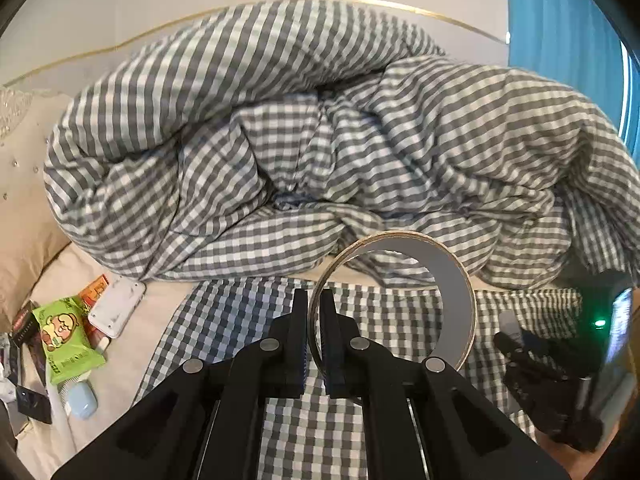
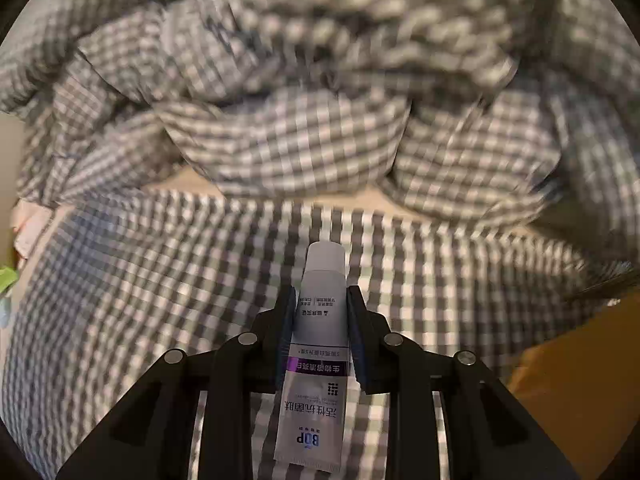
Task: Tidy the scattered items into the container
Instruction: 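Carry the tape roll and white tube over the box with both tools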
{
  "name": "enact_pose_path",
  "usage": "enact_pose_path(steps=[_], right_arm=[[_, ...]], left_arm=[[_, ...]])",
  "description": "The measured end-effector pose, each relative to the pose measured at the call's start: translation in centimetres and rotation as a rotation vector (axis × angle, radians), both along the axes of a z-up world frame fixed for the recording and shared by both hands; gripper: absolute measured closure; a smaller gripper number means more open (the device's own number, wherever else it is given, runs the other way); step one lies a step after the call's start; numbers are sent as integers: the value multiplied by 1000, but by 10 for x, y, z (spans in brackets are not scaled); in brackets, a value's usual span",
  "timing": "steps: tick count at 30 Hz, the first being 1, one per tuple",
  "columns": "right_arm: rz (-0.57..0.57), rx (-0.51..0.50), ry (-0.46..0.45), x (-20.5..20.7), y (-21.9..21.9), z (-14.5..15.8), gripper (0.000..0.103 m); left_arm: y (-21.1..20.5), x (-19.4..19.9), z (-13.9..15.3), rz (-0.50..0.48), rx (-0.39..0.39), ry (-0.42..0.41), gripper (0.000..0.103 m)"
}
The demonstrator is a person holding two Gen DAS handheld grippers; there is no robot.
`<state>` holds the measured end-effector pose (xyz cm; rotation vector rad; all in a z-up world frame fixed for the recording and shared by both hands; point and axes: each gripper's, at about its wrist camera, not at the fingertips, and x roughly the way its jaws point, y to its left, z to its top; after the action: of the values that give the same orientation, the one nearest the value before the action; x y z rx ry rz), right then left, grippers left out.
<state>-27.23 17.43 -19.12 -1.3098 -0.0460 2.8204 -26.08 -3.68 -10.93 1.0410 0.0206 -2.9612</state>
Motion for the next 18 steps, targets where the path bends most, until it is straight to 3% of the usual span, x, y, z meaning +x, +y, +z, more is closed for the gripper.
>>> enact_pose_path(steps=[6, 12, 18], right_arm=[[20, -21, 170, 41, -5, 67, 78], [41, -5, 357, 110, 10, 144, 78], [43, 38, 478, 178, 32, 194, 78]], left_arm=[[18, 27, 31, -25, 14, 52, 98], [40, 64, 69, -62, 50, 118, 98], [68, 108, 96, -111, 69, 179, 97]])
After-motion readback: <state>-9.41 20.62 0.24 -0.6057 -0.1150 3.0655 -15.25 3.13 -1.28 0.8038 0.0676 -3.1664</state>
